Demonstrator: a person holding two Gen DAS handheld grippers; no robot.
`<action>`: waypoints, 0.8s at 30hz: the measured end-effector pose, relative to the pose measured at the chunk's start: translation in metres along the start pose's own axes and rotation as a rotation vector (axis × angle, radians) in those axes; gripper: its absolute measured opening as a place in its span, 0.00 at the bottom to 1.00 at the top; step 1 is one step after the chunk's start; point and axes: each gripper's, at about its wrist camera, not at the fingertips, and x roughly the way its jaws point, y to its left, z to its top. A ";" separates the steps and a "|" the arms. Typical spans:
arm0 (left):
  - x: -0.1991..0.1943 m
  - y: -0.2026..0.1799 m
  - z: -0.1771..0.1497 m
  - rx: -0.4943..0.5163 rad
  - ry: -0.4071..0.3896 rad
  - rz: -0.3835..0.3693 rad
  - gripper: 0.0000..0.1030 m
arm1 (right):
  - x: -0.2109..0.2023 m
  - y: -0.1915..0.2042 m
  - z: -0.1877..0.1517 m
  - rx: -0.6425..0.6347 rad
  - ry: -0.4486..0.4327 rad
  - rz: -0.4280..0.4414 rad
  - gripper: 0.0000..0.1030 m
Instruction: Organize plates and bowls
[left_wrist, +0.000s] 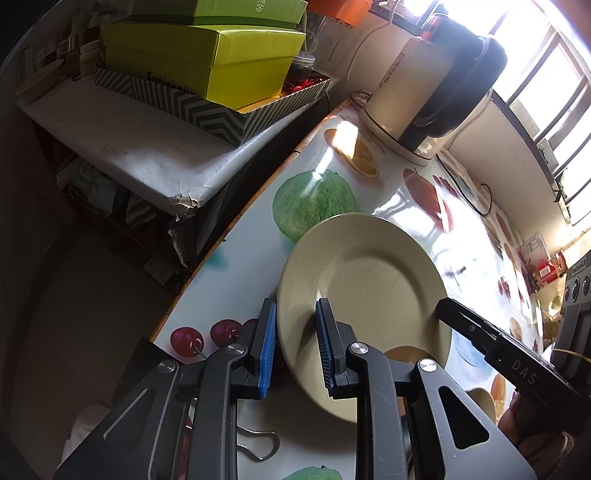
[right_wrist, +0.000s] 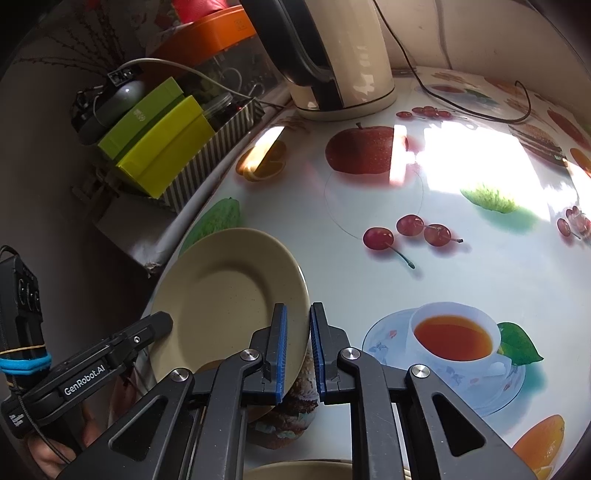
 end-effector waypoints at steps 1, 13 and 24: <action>-0.001 0.000 0.000 0.001 0.000 0.001 0.21 | 0.000 0.000 0.000 0.001 0.000 0.000 0.13; -0.010 -0.003 0.000 0.011 -0.012 -0.001 0.21 | -0.011 0.002 -0.003 0.005 -0.017 0.010 0.13; -0.029 -0.015 -0.006 0.037 -0.035 -0.023 0.21 | -0.037 0.003 -0.010 0.011 -0.050 0.013 0.13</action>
